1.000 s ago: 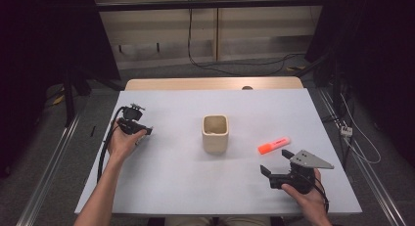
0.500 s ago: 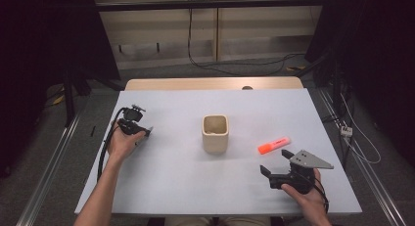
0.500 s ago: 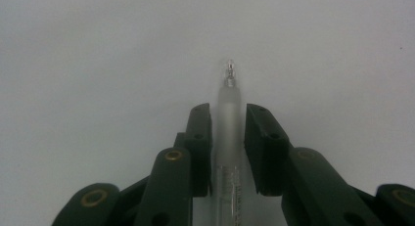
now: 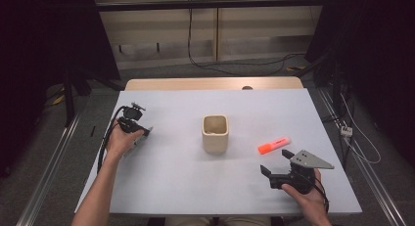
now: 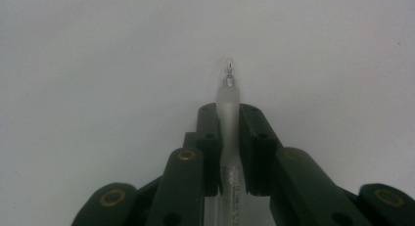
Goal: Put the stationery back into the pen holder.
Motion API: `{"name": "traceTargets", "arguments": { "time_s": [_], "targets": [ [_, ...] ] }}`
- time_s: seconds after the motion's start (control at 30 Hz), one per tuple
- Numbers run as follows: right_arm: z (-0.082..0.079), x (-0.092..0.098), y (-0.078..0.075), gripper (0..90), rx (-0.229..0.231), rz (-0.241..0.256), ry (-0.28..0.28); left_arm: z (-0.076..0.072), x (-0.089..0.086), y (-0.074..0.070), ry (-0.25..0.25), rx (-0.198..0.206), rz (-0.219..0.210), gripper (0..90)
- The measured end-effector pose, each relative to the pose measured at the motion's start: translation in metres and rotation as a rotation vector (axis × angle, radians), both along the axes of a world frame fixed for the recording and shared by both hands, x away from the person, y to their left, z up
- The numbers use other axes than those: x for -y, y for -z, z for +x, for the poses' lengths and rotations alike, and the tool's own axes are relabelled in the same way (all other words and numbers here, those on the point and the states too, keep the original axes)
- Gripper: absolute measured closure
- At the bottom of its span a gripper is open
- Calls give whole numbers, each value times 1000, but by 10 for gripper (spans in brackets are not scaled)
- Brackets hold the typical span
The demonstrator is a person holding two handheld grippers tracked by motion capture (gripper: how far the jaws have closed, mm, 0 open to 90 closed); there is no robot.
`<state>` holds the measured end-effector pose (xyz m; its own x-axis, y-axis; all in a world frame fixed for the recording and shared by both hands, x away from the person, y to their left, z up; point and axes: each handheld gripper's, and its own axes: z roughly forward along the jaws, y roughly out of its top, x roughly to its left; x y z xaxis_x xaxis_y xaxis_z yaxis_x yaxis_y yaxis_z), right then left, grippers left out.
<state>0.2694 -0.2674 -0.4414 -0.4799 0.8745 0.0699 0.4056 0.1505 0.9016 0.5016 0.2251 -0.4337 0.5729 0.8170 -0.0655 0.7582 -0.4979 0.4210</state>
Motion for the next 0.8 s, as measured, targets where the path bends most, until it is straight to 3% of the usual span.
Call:
{"name": "traceTargets", "arguments": {
  "time_s": [0.13,0.2,0.33,0.57,0.8],
  "targets": [
    [0,0,0,42,0,1,0,1,0,-1,-2,-14,4,808],
    [0,0,0,42,0,0,0,0,1,-1,-18,2,18,810],
    [0,1,0,42,1,-1,3,0,-1,-2,-26,-14,-9,811],
    [0,1,-1,42,3,-2,2,-2,-7,-2,-57,27,-39,812],
    [0,1,-1,42,4,-2,2,-6,-16,-9,-79,53,-112,813]
  ]
}}
